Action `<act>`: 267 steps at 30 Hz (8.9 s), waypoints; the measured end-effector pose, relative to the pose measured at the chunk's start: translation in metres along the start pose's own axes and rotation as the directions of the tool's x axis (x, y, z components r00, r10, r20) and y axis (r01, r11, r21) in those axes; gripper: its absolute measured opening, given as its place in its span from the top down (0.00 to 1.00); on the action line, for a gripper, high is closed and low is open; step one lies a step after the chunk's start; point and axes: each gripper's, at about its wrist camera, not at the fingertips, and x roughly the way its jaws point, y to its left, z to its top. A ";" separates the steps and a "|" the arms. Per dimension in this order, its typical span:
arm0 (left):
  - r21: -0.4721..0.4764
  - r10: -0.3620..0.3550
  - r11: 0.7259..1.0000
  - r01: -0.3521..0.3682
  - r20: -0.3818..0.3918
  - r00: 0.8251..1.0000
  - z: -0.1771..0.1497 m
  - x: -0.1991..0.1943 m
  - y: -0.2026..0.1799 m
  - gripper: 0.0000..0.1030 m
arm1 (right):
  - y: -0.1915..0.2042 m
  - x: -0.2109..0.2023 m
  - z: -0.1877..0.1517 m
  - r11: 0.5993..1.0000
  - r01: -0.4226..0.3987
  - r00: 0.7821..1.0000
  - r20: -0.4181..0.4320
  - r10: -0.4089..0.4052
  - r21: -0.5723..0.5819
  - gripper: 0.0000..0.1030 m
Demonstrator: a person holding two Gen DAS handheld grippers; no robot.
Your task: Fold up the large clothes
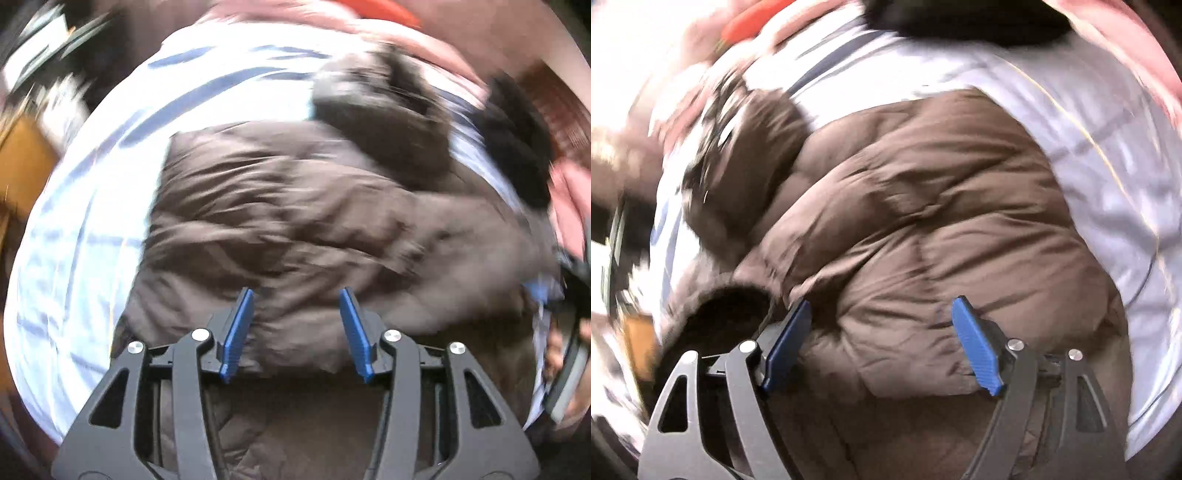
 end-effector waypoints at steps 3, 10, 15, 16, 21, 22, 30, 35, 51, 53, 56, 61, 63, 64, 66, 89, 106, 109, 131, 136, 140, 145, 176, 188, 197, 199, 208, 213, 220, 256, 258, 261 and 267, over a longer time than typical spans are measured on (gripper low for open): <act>-0.064 0.033 0.997 -0.037 -0.064 0.997 0.004 0.004 0.019 0.53 | 0.006 0.012 -0.007 0.992 -0.127 0.981 -0.148 0.126 0.007 0.23; -0.072 0.084 0.992 -0.100 -0.197 0.977 0.018 0.044 0.020 0.48 | 0.042 0.032 -0.039 0.963 -0.266 0.907 -0.350 0.233 -0.048 0.52; -0.064 0.109 0.990 -0.126 -0.217 0.970 0.016 0.055 0.017 0.41 | 0.075 0.018 -0.038 0.937 -0.240 0.957 -0.223 0.184 -0.253 0.91; -0.064 0.107 0.990 -0.123 -0.217 0.970 0.016 0.056 0.016 0.41 | 0.080 0.015 -0.033 0.927 -0.252 0.961 -0.189 0.204 -0.280 0.91; -0.021 0.144 0.989 -0.150 -0.160 0.976 0.017 0.040 0.009 0.33 | 0.126 0.006 -0.019 0.830 -0.145 0.971 0.084 0.223 -0.538 0.91; -0.012 0.164 0.986 -0.167 -0.150 0.975 0.016 0.031 0.010 0.33 | 0.130 0.012 -0.020 0.814 -0.097 0.977 0.101 0.187 -0.573 0.90; -0.064 0.195 0.975 -0.213 -0.216 0.957 0.021 0.058 0.026 0.30 | 0.062 0.025 0.010 0.966 0.100 0.991 0.115 -0.075 -0.237 0.33; -0.024 0.250 0.967 -0.255 -0.126 0.960 0.026 0.041 0.013 0.30 | 0.059 -0.023 0.010 0.977 0.013 0.960 0.277 0.048 -0.214 0.31; 0.058 0.287 0.958 -0.281 -0.220 0.932 0.029 0.083 -0.008 0.22 | 0.147 0.090 -0.085 0.704 0.133 0.991 0.093 -0.095 -0.697 0.59; 0.081 0.311 0.950 -0.301 -0.208 0.927 0.029 0.083 -0.015 0.22 | 0.150 0.088 -0.085 0.691 0.147 0.989 0.102 -0.106 -0.708 0.59; 0.047 0.296 0.955 -0.292 -0.179 0.938 0.032 0.071 -0.022 0.30 | 0.148 0.069 -0.076 0.743 0.079 0.996 0.077 -0.037 -0.664 0.59; 0.041 0.292 0.956 -0.291 -0.024 0.956 0.035 0.027 -0.039 0.31 | 0.136 0.015 -0.062 0.805 0.003 0.980 0.160 0.114 -0.593 0.59; 0.062 0.308 0.950 -0.307 -0.011 0.951 0.035 0.026 -0.045 0.31 | 0.139 0.019 -0.060 0.800 0.033 0.980 0.178 0.093 -0.599 0.59; 0.068 0.304 0.951 -0.301 -0.033 0.952 0.035 0.031 -0.047 0.31 | 0.140 0.025 -0.058 0.796 0.056 0.980 0.184 0.071 -0.603 0.59; 0.059 0.282 0.959 -0.276 -0.121 0.952 0.030 0.046 -0.048 0.31 | 0.143 0.045 -0.051 0.779 0.114 0.980 0.200 0.015 -0.617 0.59; 0.078 0.308 0.951 -0.298 -0.230 0.923 0.032 0.066 -0.059 0.17 | 0.106 0.059 -0.098 0.708 0.139 0.981 -0.001 -0.194 -0.693 0.59; 0.073 0.362 0.932 -0.356 -0.245 0.899 0.025 0.058 -0.068 0.14 | 0.002 0.029 -0.073 0.775 0.343 0.924 0.039 -0.381 -0.531 0.53; 0.072 0.351 0.936 -0.343 -0.213 0.912 0.019 0.042 -0.074 0.15 | 0.001 0.007 -0.078 0.836 0.268 0.948 -0.021 -0.317 -0.479 0.53; 0.342 0.177 0.934 -0.105 -0.188 0.966 -0.073 -0.001 -0.202 0.16 | 0.058 -0.012 -0.200 0.671 0.139 0.973 -0.027 -0.230 -0.728 0.44; 0.392 0.248 0.911 -0.125 -0.282 0.927 -0.102 0.037 -0.228 0.11 | 0.066 0.025 -0.219 0.606 0.223 0.929 -0.021 -0.368 -0.763 0.39; 0.376 0.241 0.918 -0.127 -0.275 0.931 -0.099 0.029 -0.240 0.11 | 0.087 0.007 -0.205 0.666 0.190 0.965 0.010 -0.264 -0.721 0.40; 0.395 0.273 0.904 -0.162 -0.244 0.930 -0.101 0.022 -0.244 0.11 | 0.065 0.015 -0.169 0.751 0.337 0.921 0.035 -0.387 -0.568 0.39; 0.014 0.092 0.996 -0.093 -0.363 0.927 0.054 0.033 -0.209 0.09 | 0.277 -0.008 0.017 0.804 0.170 0.951 0.309 0.017 -0.570 0.08; 0.020 0.066 0.998 -0.063 -0.405 0.912 0.051 0.054 -0.202 0.03 | 0.357 0.149 0.157 0.608 0.624 0.770 0.520 -0.370 -0.491 0.08; 0.023 0.073 0.997 -0.070 -0.433 0.898 0.069 0.068 -0.239 0.02 | 0.326 0.116 0.162 0.825 0.336 0.906 0.394 -0.151 -0.455 0.94; 0.029 0.077 0.997 -0.072 -0.434 0.898 0.072 0.069 -0.240 0.02 | 0.315 0.074 0.158 0.879 0.120 0.932 0.357 0.061 -0.462 0.94; -0.111 -0.006 0.993 -0.046 -0.430 0.903 0.080 0.064 -0.215 0.02 | 0.185 -0.094 0.034 0.569 -0.398 0.809 0.017 0.587 -0.719 0.94; -0.336 -0.167 0.942 0.025 -0.402 0.900 0.078 0.049 -0.177 0.02 | 0.067 -0.065 -0.009 0.602 -0.381 0.894 -0.114 0.433 -0.701 0.93; -0.599 -0.272 0.798 0.066 -0.261 0.926 0.070 0.003 -0.113 0.04 | 0.004 0.017 0.017 0.869 -0.107 0.989 -0.142 0.042 -0.483 0.91; 0.117 0.143 0.986 -0.116 -0.251 0.957 0.046 0.032 -0.275 0.02 | 0.090 0.064 -0.058 0.643 0.022 1.000 0.010 -0.022 -0.765 0.79; 0.110 0.139 0.987 -0.116 -0.234 0.962 0.045 0.027 -0.274 0.02 | 0.094 0.059 -0.058 0.648 0.029 0.999 0.012 -0.031 -0.761 0.79; 0.128 0.149 0.983 -0.129 -0.159 0.976 0.041 0.002 -0.275 0.05 | 0.091 0.030 -0.053 0.686 -0.007 1.000 0.009 0.019 -0.728 0.78; 0.220 0.169 0.958 -0.185 0.093 0.981 0.031 -0.062 -0.294 0.11 | 0.090 -0.037 -0.067 0.657 0.086 0.942 0.275 0.190 -0.749 0.77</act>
